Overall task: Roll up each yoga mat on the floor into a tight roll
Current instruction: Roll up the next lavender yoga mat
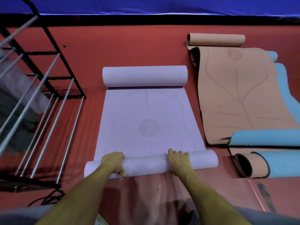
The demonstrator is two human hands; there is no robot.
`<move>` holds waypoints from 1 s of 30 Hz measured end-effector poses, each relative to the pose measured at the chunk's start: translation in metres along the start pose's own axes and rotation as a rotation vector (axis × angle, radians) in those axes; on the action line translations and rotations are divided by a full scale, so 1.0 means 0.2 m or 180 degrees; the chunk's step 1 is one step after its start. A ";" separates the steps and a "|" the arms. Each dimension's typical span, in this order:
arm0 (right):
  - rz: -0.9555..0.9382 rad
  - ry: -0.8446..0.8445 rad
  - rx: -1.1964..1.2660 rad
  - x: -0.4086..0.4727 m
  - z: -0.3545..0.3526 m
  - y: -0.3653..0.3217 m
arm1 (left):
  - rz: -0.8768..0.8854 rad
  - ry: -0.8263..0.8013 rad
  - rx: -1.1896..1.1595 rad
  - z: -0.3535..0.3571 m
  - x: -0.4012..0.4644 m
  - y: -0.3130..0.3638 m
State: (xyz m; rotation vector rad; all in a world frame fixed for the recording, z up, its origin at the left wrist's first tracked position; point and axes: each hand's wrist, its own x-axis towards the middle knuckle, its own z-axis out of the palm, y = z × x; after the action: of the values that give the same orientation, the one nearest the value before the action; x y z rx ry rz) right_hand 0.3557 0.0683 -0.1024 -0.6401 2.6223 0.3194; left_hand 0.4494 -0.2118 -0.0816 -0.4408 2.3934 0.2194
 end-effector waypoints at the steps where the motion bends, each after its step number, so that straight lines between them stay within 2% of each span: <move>1: 0.0038 0.0029 0.0000 0.00 0.00 0.00 | -0.0020 0.0048 -0.0068 0.01 -0.01 0.00; 5: 0.0091 0.0517 0.0067 0.01 -0.02 -0.04 | -0.0111 0.0238 -0.0232 0.03 0.00 0.00; 9: 0.0033 0.0472 0.0084 0.02 -0.02 -0.05 | -0.0032 0.0535 -0.0045 0.03 0.01 0.03; 12: 0.0052 0.0557 0.0247 0.03 -0.03 -0.03 | -0.0010 0.0739 -0.0405 0.05 0.02 0.02; 16: -0.0088 0.0354 0.0261 0.08 -0.05 0.01 | -0.0048 0.0520 -0.0729 0.00 0.04 0.01; 22: -0.0082 0.0259 0.0228 0.07 -0.06 -0.03 | -0.0009 0.0566 -0.0446 -0.05 0.09 0.03; 26: -0.0054 0.0422 0.0299 0.08 -0.05 -0.02 | 0.0058 0.0539 -0.0621 -0.07 0.11 0.01; 30: -0.0007 0.0810 0.0372 0.07 -0.01 -0.03 | 0.0089 0.0379 -0.0423 -0.12 0.09 0.03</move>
State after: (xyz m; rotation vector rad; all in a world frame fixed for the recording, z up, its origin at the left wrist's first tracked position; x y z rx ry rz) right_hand 0.3472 0.0568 -0.1077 -0.6829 2.8553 0.0867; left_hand 0.4196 -0.2178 -0.0750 -0.4942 2.5122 0.3762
